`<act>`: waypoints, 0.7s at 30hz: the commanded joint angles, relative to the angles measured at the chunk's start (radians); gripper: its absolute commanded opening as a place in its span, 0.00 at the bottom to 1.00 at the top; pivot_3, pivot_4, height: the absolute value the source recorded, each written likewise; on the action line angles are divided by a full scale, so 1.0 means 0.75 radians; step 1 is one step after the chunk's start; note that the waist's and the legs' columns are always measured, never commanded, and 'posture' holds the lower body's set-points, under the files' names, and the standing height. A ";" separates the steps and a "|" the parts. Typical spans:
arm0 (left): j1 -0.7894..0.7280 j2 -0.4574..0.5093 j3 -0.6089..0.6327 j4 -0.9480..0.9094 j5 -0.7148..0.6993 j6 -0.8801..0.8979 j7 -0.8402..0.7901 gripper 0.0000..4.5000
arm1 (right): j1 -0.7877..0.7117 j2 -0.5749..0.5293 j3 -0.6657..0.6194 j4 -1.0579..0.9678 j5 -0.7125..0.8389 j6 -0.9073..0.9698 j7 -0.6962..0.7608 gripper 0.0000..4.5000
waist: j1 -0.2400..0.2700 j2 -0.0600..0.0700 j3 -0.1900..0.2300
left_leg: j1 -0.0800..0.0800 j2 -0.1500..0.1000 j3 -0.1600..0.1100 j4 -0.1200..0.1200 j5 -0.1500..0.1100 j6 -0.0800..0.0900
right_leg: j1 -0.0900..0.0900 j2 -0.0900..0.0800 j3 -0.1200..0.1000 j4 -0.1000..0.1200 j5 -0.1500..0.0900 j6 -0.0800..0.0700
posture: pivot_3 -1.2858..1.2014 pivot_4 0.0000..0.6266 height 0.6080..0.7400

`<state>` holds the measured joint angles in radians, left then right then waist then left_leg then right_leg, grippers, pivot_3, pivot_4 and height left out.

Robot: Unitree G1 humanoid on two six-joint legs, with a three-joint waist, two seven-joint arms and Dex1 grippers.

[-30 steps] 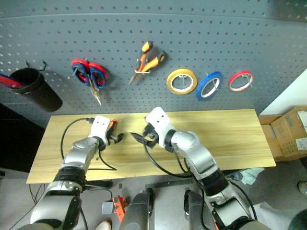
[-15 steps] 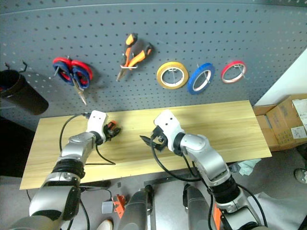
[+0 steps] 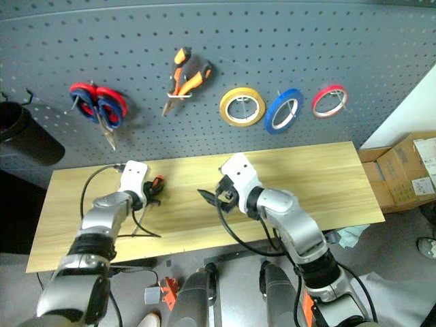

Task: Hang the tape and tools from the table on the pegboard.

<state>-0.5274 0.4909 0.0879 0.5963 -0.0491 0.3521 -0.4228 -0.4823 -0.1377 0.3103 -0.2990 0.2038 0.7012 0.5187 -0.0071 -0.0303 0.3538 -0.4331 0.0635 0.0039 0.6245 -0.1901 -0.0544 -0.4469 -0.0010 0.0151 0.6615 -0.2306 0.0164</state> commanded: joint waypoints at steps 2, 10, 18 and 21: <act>0.282 0.006 0.029 -0.491 0.052 0.101 0.129 0.21 | 0.074 0.035 -0.178 -0.241 0.287 0.082 0.062 0.90 | -0.001 -0.002 -0.001 | -0.001 0.001 0.000 -0.001 -0.002 -0.003 | -0.001 -0.002 0.001 0.000 -0.002 0.003 | 0.55 0.53 1.00; 0.434 0.014 0.106 -1.098 0.171 0.053 0.349 0.21 | 0.042 0.144 -0.349 -0.359 0.691 0.173 0.014 0.90 | 0.042 -0.011 -0.022 | -0.007 0.001 -0.008 -0.001 -0.003 -0.010 | -0.004 -0.003 -0.003 -0.001 -0.002 0.004 | 0.59 0.34 1.00; 0.270 0.111 0.233 -1.122 0.387 -0.192 0.618 0.21 | -0.142 0.293 -0.304 -0.136 0.633 -0.069 -0.013 0.90 | 0.056 -0.030 -0.127 | -0.008 -0.002 -0.002 -0.002 -0.002 -0.011 | -0.003 -0.002 -0.005 -0.006 -0.001 0.004 | 0.62 0.15 1.00; 0.134 0.164 0.276 -0.982 0.406 -0.275 0.688 0.21 | -0.203 0.313 -0.277 -0.027 0.570 -0.205 0.032 0.90 | 0.079 -0.033 -0.159 | -0.008 -0.001 -0.002 -0.002 -0.002 -0.011 | -0.003 -0.001 -0.006 -0.006 -0.001 0.003 | 0.63 0.10 1.00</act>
<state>-0.3882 0.5874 0.2512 -0.1570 0.2360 0.1958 0.0553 -0.6085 0.0845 0.0900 -0.3255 0.6466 0.6146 0.5211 0.0525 -0.0553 0.2346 -0.4384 0.0630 0.0020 0.6228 -0.1917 -0.0630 -0.4493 -0.0013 0.0102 0.6578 -0.2308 0.0178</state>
